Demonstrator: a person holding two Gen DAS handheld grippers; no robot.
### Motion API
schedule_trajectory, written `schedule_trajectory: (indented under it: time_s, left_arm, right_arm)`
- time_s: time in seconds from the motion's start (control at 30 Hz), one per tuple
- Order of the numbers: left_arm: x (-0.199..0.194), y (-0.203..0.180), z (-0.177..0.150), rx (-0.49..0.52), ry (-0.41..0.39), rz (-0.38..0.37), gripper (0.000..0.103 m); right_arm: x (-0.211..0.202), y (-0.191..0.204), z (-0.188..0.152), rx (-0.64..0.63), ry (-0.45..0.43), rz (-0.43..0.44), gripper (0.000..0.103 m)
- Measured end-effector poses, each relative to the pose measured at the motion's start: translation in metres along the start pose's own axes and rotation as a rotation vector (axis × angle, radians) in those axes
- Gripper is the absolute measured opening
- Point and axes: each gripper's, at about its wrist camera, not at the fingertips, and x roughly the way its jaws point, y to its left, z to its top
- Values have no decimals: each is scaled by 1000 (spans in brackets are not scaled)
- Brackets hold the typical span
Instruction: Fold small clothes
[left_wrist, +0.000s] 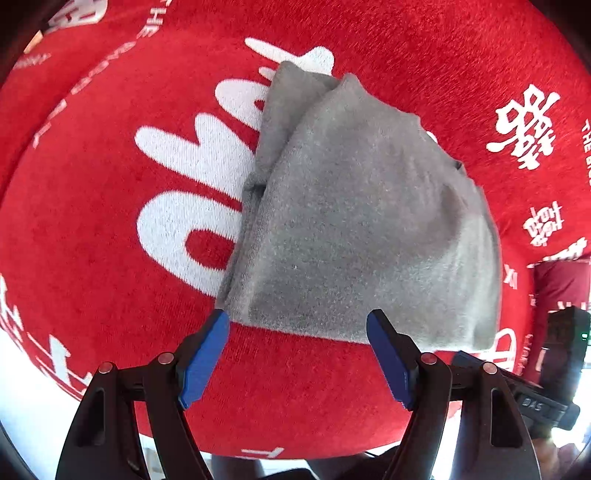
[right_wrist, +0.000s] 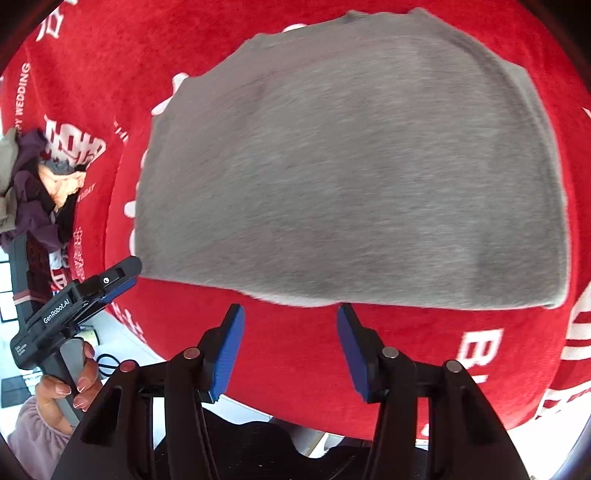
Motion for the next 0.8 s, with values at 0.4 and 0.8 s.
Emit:
schedule_trajectory:
  time_s: [0.4,0.8]
  left_arm:
    - [7,19,-7,-101,46,-76,78]
    - [21,32,-11,-277,47,-315,78]
  right_arm:
    - [27,17,-2,18,56,101,65]
    - [53,-4,-1,270,32,393,65]
